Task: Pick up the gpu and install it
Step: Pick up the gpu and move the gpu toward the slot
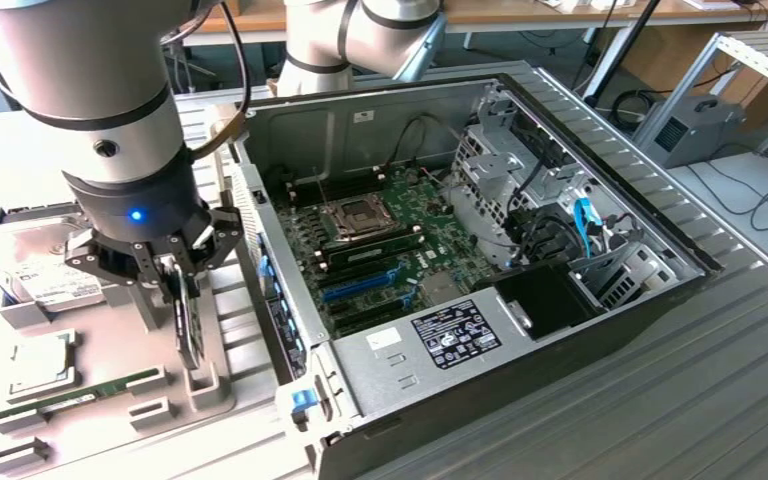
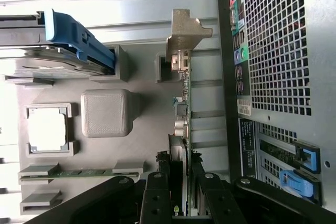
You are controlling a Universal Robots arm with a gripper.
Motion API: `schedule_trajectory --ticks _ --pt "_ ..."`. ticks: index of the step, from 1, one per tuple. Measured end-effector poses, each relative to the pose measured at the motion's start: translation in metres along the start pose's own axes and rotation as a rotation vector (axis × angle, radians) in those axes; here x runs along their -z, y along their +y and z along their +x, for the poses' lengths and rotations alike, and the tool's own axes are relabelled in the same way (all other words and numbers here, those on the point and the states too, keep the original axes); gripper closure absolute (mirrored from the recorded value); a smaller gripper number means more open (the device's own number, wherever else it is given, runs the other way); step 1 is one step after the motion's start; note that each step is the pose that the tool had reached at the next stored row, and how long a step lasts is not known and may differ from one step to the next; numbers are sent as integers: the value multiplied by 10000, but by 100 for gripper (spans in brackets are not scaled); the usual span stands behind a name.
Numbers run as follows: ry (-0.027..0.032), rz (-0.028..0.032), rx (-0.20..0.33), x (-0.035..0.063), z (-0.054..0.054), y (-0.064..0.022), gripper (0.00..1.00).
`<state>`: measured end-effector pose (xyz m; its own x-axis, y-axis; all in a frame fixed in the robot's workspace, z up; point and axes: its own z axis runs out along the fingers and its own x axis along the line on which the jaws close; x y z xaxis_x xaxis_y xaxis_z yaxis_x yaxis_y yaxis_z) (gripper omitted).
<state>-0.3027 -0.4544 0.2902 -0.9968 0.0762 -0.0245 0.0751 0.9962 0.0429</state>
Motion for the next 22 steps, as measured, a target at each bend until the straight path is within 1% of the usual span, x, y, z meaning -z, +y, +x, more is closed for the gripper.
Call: schedule_trajectory --ticks 22 --pt "0 0 0 100 -2 4 74"
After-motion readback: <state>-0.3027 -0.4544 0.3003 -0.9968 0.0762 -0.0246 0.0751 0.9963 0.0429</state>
